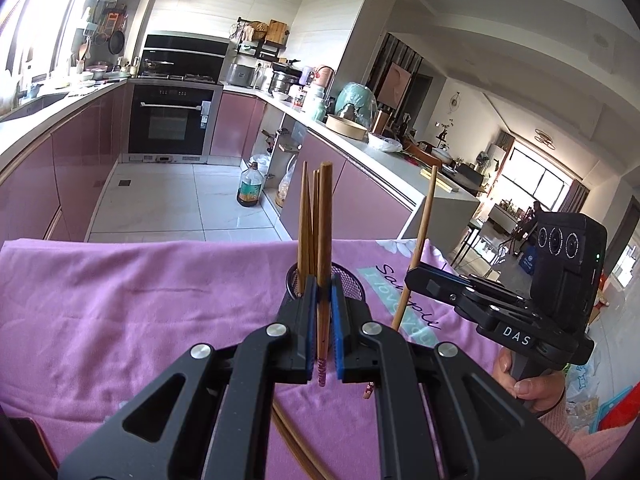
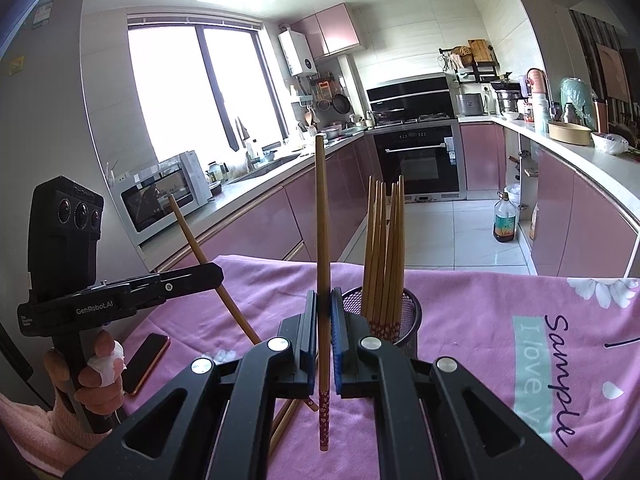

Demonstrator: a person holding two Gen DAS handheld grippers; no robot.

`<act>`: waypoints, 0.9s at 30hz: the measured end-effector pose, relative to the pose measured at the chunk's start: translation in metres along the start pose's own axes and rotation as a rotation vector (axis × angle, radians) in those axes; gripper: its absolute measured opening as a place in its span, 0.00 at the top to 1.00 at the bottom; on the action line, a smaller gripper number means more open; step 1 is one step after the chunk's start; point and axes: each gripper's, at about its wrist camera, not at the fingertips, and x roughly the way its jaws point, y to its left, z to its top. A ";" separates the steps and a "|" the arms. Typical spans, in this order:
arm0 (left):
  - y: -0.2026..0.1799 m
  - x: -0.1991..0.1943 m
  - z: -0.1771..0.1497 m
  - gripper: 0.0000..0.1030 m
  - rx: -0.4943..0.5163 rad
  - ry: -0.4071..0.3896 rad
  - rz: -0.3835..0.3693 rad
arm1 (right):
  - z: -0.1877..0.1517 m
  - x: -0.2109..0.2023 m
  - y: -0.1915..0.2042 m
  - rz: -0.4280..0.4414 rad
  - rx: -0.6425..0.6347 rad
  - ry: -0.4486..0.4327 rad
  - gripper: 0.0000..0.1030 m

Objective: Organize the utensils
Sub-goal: 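Lift the chopstick upright and lower it into the black mesh cup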

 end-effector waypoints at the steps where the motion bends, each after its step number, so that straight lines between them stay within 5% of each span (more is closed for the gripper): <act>1: 0.000 0.000 0.001 0.93 0.003 -0.001 -0.001 | 0.002 0.001 -0.001 -0.001 -0.001 -0.001 0.95; 27: -0.027 -0.012 0.062 0.93 0.060 -0.121 -0.006 | 0.053 -0.005 -0.007 -0.035 -0.022 -0.127 0.95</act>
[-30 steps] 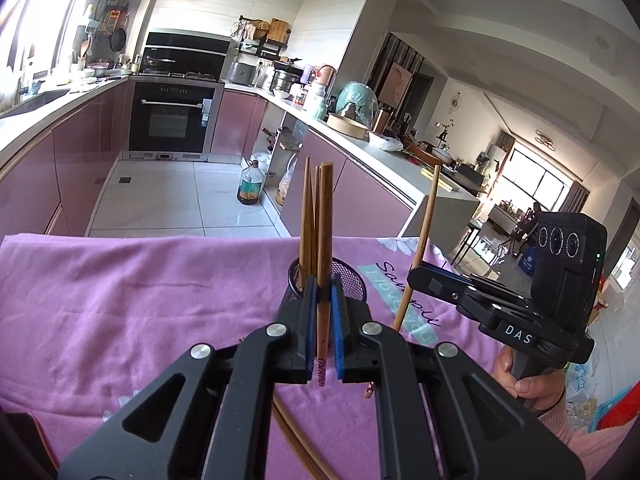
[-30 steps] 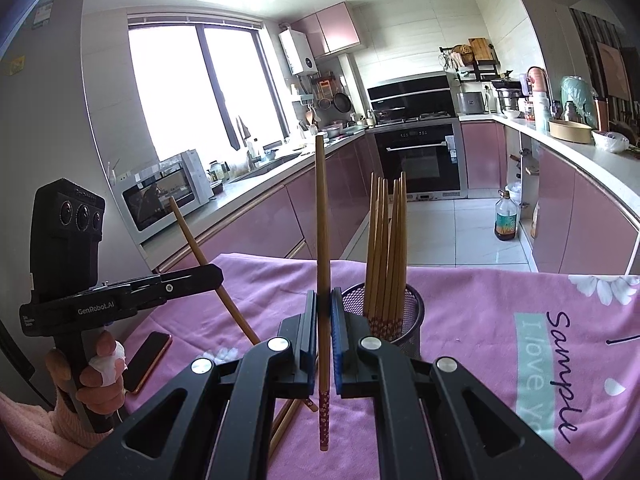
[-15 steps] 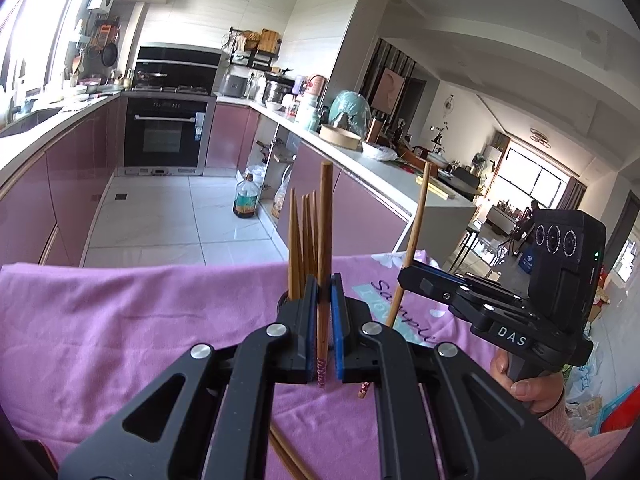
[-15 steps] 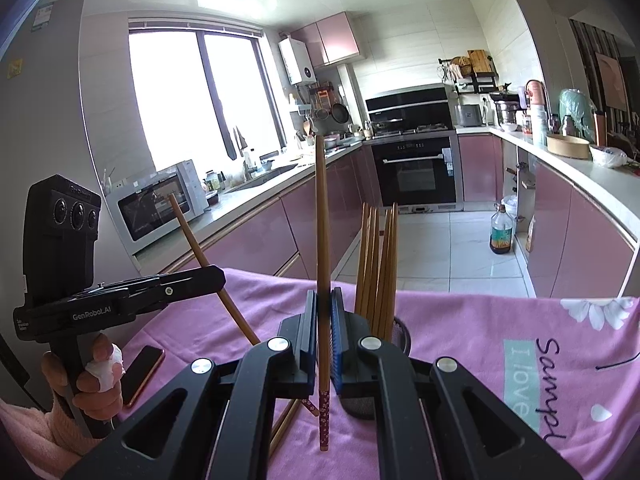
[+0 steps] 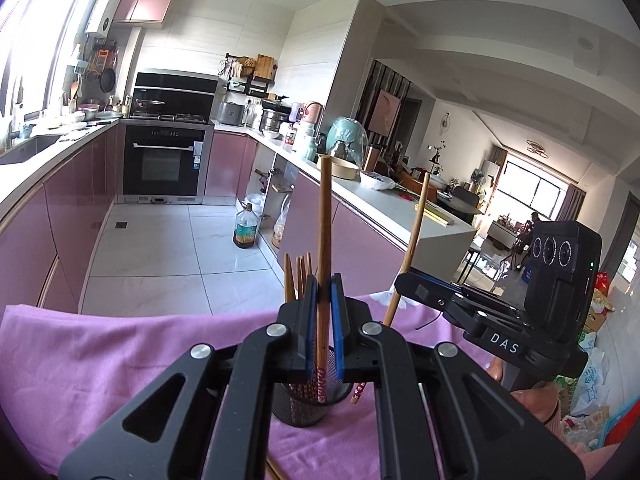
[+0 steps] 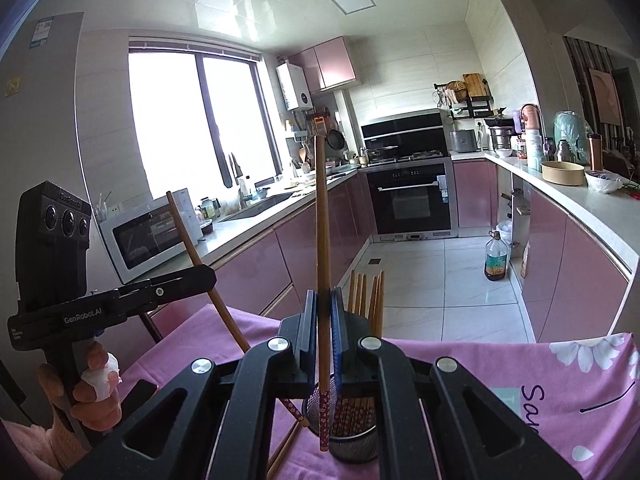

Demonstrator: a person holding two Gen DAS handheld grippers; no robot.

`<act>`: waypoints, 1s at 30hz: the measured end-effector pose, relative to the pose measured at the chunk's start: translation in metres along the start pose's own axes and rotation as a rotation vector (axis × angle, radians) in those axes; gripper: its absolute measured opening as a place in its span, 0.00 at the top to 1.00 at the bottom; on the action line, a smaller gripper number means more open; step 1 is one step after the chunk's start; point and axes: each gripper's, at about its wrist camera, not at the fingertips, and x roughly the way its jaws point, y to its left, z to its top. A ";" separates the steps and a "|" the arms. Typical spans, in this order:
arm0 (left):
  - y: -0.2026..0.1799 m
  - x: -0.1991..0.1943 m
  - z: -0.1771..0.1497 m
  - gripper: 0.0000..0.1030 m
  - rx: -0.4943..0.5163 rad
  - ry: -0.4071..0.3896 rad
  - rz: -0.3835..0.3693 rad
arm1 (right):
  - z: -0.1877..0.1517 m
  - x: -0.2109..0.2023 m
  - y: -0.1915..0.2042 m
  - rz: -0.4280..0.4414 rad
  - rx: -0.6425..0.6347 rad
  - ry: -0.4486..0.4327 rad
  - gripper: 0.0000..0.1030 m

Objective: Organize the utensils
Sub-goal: 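Lift the chopstick upright and lower it into the black mesh cup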

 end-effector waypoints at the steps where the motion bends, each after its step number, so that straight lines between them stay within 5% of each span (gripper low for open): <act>1: -0.001 0.001 0.000 0.93 0.003 0.000 0.006 | 0.001 0.002 -0.001 -0.007 0.000 0.000 0.95; 19: -0.005 0.047 -0.021 0.93 0.061 0.143 0.097 | -0.025 0.049 -0.014 -0.089 0.019 0.093 0.95; 30: -0.001 0.061 -0.029 0.92 0.090 0.226 0.088 | -0.043 0.072 -0.019 -0.101 0.022 0.201 0.95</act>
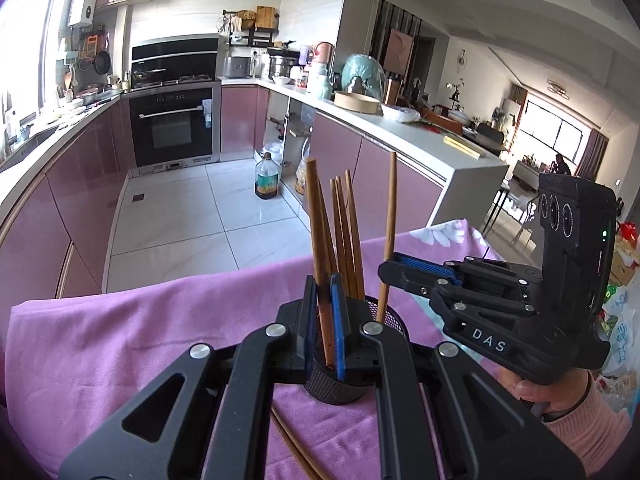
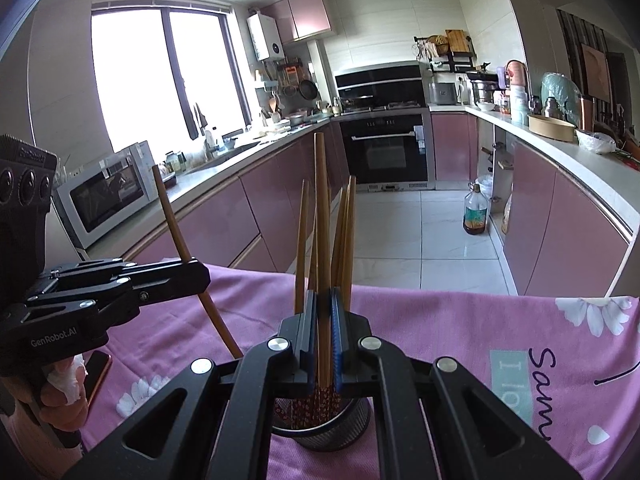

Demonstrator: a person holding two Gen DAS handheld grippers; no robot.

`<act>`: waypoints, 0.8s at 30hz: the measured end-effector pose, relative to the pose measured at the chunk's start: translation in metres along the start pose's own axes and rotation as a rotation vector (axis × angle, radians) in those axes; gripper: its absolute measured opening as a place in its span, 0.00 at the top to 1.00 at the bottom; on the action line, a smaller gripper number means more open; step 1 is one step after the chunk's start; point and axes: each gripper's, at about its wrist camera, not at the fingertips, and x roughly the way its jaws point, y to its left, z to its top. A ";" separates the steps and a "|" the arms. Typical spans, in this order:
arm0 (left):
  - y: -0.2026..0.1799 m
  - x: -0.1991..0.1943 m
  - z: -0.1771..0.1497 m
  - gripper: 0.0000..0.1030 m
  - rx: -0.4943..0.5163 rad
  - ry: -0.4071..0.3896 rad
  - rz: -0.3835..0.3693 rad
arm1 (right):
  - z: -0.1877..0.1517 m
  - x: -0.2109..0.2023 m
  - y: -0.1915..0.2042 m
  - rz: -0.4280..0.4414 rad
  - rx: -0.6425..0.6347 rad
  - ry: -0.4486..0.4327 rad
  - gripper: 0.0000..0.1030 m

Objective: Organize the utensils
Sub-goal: 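Lift the chopstick upright and lower it into the black mesh cup, then open both grippers and withdraw them from the black mesh cup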

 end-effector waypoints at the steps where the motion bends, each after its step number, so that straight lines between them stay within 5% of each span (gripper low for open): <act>1: 0.002 0.003 0.001 0.92 -0.002 0.006 0.002 | -0.001 0.001 -0.001 -0.003 0.003 0.005 0.95; 18: 0.022 0.046 0.005 0.92 -0.022 0.055 0.020 | -0.008 0.010 -0.007 -0.008 0.030 0.036 0.92; 24: 0.032 0.026 -0.009 0.66 -0.051 -0.011 0.050 | -0.017 -0.006 -0.002 0.019 0.027 0.010 0.72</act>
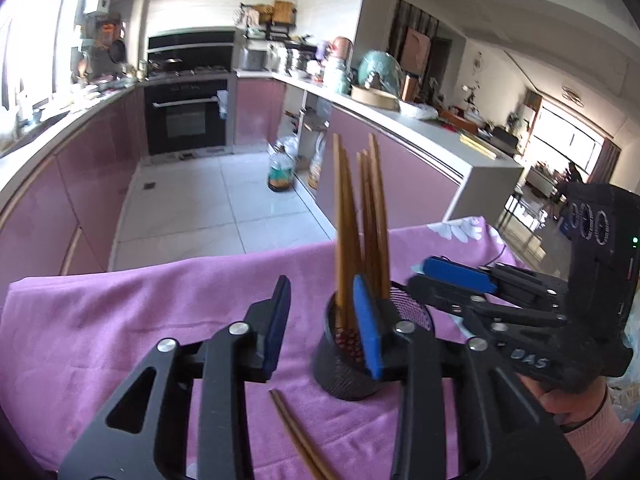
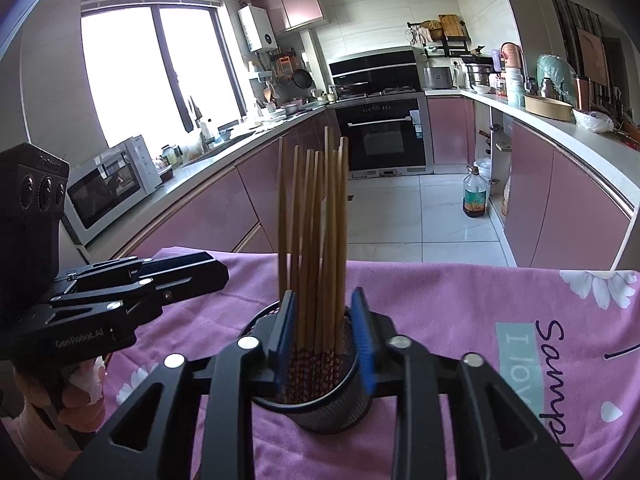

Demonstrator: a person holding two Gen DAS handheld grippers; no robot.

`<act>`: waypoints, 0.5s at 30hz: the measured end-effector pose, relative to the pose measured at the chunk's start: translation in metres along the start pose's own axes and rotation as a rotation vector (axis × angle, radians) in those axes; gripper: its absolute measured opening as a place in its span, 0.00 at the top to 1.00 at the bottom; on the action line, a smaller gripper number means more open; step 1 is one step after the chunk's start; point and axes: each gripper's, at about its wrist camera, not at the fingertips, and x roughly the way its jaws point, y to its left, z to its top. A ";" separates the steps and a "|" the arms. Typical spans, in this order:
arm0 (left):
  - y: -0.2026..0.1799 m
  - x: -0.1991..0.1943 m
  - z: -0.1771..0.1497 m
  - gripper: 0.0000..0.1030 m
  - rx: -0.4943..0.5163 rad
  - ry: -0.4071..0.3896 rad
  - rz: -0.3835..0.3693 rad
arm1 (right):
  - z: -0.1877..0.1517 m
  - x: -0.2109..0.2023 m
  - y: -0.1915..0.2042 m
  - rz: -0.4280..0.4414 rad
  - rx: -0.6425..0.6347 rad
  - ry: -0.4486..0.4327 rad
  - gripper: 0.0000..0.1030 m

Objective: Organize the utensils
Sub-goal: 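Open both grippers and withdraw them from the black mesh cup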

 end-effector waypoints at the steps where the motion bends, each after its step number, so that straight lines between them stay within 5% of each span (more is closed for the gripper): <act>1: 0.003 -0.004 -0.003 0.62 -0.005 -0.009 0.007 | -0.002 -0.006 0.003 0.014 -0.003 -0.010 0.72; 8: 0.017 -0.035 -0.035 0.29 -0.005 -0.072 0.110 | -0.020 -0.034 0.026 0.094 -0.047 -0.039 0.63; 15: 0.019 -0.054 -0.073 0.11 -0.017 -0.077 0.179 | -0.060 -0.022 0.052 0.128 -0.112 0.056 0.53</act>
